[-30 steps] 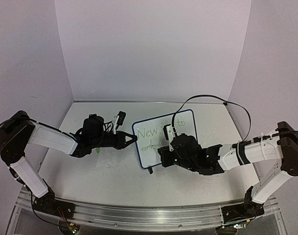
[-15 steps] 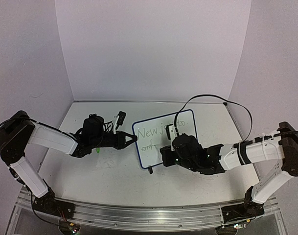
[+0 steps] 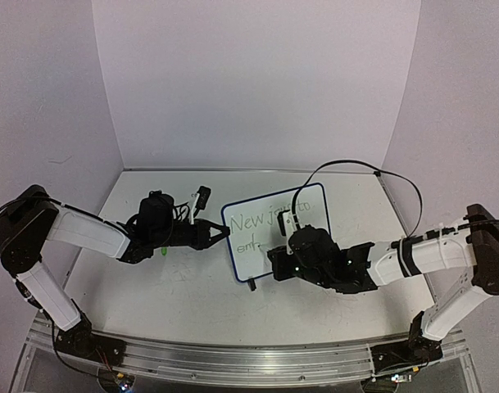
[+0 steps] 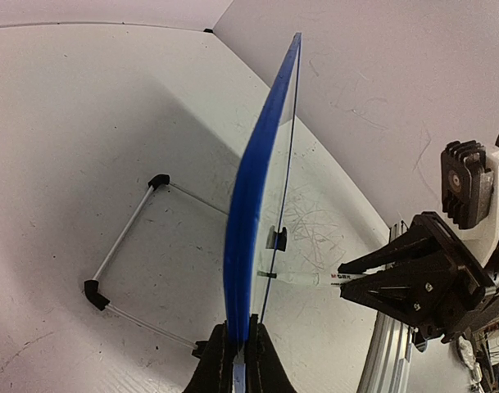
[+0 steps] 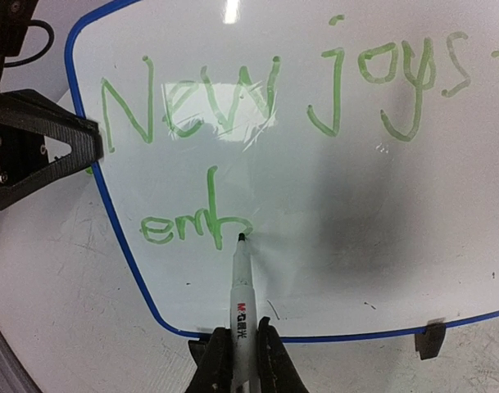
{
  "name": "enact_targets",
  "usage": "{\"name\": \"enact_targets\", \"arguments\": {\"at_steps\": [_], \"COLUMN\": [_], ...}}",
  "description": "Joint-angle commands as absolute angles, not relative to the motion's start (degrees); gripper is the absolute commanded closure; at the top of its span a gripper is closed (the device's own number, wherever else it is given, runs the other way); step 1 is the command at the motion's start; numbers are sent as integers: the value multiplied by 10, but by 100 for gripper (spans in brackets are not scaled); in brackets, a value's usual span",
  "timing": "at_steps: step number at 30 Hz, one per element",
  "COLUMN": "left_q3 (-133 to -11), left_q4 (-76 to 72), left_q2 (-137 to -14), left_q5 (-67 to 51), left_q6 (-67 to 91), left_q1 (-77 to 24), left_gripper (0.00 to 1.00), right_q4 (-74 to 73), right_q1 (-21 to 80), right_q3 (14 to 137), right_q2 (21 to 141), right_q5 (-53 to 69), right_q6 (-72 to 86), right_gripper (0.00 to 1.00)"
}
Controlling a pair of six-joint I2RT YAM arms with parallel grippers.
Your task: Write a sentence on the whiteboard
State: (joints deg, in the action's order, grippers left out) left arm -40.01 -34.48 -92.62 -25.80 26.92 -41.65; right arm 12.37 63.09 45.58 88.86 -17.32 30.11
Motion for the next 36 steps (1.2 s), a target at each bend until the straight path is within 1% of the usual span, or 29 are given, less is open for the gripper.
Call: {"name": "enact_targets", "arguments": {"at_steps": [1,10,17,21,25,27,36], "left_q3": [-398,-397,-394,-392,-389,-390,-382], "left_q4": [-318,-318,-318,-318,-318,-318,-315], "left_q2": [-911,-910,-907,-906,-905,-907,-903], "left_q5": [-262,-262,-260,-259,-256,-254,-244], "left_q6": [256,255,255,254,252,251,246], "left_q1": [-422,-422,-422,-422,-422,-422,-422], "left_gripper": [100,100,100,100,100,100,100], "right_q4": [138,150,148,141,158,162,164], "right_q1": [636,637,636,637,638,637,636], "right_q3": [459,479,494,475,415,394,408], "right_q2": [898,915,922,888,813,792,805], "right_q5": [-164,-170,-204,-194,-157,-159,-179], "right_q6": [302,297,301,299,276,266,249], "right_gripper": [100,100,100,100,100,100,100]}}
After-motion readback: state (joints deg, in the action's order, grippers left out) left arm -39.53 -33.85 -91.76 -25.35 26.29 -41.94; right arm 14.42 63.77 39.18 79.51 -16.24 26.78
